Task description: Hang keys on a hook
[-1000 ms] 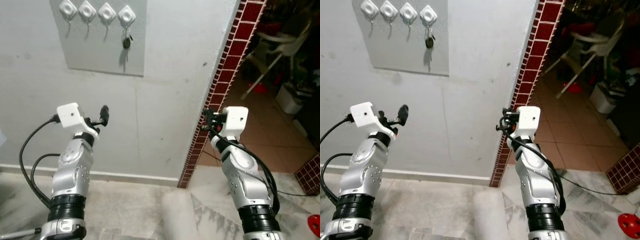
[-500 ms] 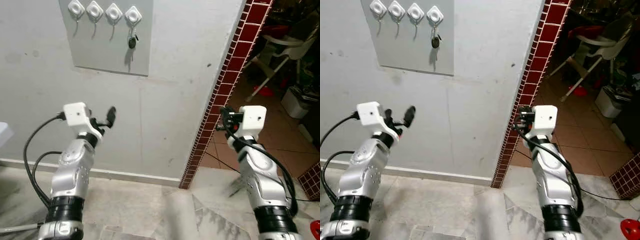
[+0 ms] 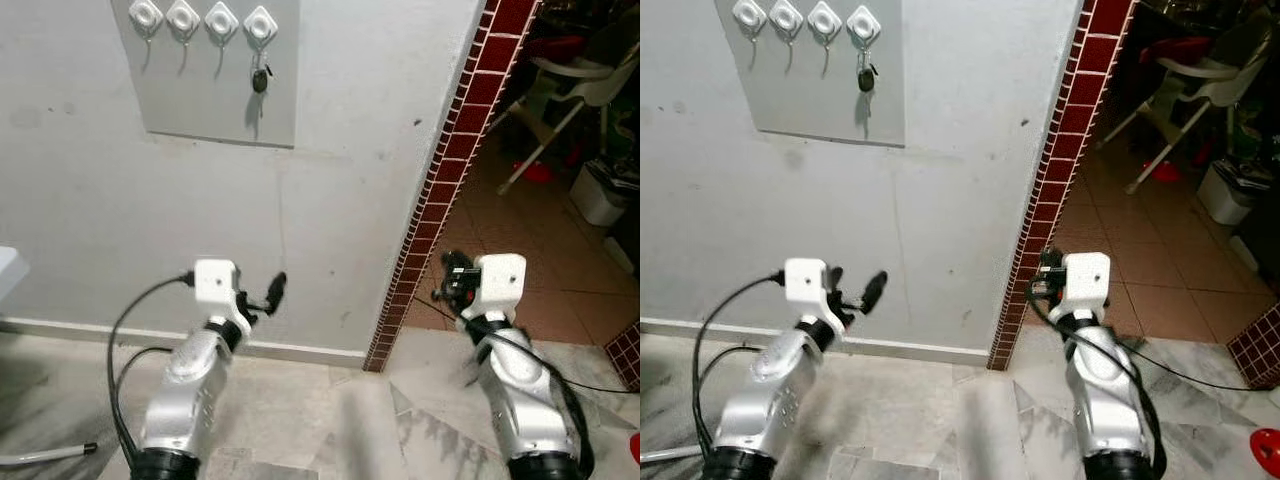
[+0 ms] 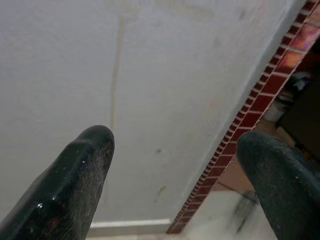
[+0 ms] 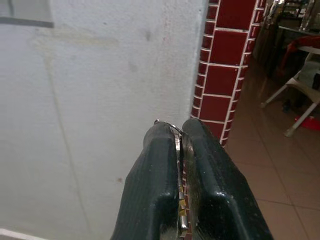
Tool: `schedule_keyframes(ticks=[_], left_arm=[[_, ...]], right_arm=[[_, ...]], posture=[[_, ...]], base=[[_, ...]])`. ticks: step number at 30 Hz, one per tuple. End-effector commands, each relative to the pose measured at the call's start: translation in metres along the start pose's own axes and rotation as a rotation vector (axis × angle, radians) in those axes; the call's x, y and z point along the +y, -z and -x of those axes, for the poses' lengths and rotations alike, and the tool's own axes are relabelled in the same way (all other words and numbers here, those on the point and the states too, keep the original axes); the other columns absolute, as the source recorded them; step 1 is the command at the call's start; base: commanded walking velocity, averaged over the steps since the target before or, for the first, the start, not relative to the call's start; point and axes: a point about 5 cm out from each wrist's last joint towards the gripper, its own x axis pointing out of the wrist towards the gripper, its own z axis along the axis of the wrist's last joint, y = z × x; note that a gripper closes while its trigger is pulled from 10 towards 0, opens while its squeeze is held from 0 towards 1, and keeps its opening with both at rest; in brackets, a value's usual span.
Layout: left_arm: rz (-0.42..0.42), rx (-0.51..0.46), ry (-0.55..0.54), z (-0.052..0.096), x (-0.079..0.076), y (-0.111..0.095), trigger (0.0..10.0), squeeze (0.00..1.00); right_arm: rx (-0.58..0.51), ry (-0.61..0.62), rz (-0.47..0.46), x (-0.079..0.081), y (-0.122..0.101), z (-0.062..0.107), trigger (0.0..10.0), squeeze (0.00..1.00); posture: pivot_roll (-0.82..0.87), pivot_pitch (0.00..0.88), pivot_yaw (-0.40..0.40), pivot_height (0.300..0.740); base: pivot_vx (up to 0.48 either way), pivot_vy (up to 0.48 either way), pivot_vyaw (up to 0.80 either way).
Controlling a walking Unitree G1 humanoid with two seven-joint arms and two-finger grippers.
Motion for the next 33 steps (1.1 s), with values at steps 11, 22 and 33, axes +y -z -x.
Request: schedule_keyframes(ticks=[11, 22, 33], left_arm=[[-0.004, -0.086, -0.062, 0.013, 0.019, -0.023, 10.0, 0.00], [-0.018, -0.120, -0.109, 0.007, 0.039, -0.041, 10.0, 0.00], [-0.003, -0.117, -0.122, 0.006, 0.042, -0.043, 10.0, 0.00]], right_arm=[[-0.095, 0.033, -0.015, 0.009, -0.017, 0.011, 10.0, 0.00], [-0.098, 0.035, -0.007, 0.007, -0.021, 0.010, 10.0, 0.00], [-0.085, 0.022, -0.015, 0.009, -0.020, 0.011, 10.0, 0.00]], posture=[[-0.05, 0.000, -0.009, 0.740], [-0.05, 0.000, -0.010, 0.740], [-0.05, 0.000, -0.013, 0.740]], base=[[0.000, 0.000, 0.00], [0.000, 0.071, 0.00], [0.000, 0.305, 0.00]])
